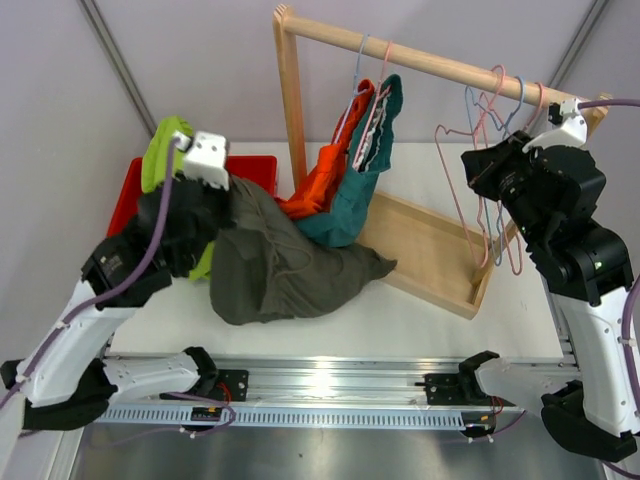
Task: Remove the shorts from the hanger
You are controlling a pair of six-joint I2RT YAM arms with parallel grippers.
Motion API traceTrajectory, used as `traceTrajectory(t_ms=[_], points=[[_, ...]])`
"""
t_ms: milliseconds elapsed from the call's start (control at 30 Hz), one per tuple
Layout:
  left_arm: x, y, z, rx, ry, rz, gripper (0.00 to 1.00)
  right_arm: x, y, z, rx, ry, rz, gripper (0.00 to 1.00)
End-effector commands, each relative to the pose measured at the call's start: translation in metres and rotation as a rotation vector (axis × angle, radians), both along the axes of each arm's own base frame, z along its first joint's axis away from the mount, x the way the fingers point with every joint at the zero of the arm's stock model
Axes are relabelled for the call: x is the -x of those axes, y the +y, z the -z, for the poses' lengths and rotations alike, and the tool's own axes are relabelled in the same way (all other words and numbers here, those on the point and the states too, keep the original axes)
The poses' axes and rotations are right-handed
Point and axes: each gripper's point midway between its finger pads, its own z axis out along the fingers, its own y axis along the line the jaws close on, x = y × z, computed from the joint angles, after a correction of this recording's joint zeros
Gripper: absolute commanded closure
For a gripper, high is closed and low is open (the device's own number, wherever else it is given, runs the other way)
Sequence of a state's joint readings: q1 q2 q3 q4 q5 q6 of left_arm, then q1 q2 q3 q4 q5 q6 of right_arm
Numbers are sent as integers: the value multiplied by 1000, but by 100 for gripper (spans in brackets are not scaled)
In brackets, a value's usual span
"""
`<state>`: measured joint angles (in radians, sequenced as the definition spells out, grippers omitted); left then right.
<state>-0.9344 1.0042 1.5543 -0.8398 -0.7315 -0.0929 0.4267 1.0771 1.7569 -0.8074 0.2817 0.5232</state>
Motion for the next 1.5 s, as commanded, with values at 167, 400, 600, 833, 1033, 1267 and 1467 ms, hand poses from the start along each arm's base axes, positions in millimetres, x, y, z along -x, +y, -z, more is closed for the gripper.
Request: traceTrajectory(t_ms=[167, 400, 600, 833, 1033, 1267, 1467], points=[[-55, 75, -108, 29, -198, -230, 100, 16, -3, -3, -56, -36, -16, 8], [-63, 137, -168, 174, -330, -438, 100, 25, -10, 13, -42, -22, -4, 1], [-58, 149, -225, 232, -484, -489, 100, 26, -7, 28, -34, -2, -19, 1], [-55, 181, -248, 161, -617, -669, 100, 21, 2, 49, -38, 30, -50, 1], [-135, 185, -207, 152, -502, -677, 100, 19, 12, 59, -65, 37, -93, 1], [-242, 194, -96, 118, -238, -679, 100, 32, 43, 30, -62, -106, -303, 1], [-296, 204, 3, 124, -25, -723, 28, 46, 80, -12, -80, -224, -523, 1]])
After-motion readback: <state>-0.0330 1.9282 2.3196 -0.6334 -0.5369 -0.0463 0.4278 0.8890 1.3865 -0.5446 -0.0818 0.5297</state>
